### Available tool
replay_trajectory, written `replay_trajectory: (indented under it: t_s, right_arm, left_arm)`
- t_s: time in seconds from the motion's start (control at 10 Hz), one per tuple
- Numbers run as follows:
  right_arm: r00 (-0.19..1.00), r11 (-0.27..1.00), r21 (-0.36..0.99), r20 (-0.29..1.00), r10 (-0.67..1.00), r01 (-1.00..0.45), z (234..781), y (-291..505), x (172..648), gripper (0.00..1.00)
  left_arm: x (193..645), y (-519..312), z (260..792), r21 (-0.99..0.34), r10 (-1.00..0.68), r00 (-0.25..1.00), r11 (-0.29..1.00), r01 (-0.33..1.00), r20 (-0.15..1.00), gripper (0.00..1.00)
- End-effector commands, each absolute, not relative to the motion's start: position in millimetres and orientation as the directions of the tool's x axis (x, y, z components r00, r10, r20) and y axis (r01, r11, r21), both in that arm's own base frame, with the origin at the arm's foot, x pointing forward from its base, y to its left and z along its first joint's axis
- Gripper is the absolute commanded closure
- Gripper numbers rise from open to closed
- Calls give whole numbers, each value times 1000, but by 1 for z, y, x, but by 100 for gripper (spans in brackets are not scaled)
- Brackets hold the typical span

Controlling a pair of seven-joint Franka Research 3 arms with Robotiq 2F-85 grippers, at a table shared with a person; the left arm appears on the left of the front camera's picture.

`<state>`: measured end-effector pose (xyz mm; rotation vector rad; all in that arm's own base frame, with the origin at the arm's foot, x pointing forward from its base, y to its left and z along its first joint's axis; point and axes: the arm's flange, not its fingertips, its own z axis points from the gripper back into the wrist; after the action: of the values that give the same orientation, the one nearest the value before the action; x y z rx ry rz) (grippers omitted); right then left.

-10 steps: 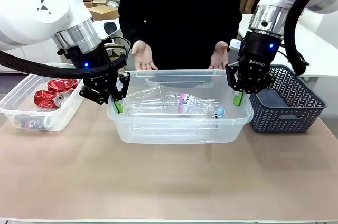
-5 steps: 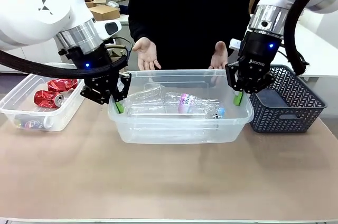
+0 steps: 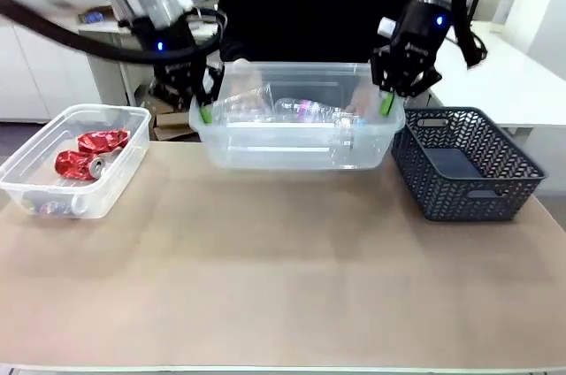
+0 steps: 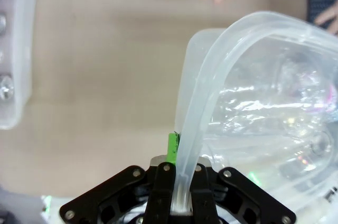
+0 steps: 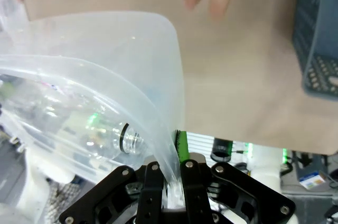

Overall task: Sort the waste into each basket.
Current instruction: Offer the picked Organizing box to the human.

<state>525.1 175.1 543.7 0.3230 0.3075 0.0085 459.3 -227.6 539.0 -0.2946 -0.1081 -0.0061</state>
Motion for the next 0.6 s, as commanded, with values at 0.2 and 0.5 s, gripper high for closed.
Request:
replay_trajectory:
  t_s: [0.2, 0.5]
  right_arm:
    - [905, 943, 325, -418, 78, 69, 526, 138, 593, 96]
    - [883, 934, 340, -466, 64, 112, 491, 130, 606, 96]
  left_arm:
    - [528, -201, 512, -304, 46, 998, 952, -31, 39, 97]
    - [538, -179, 472, -351, 81, 992, 930, -108, -92, 97]
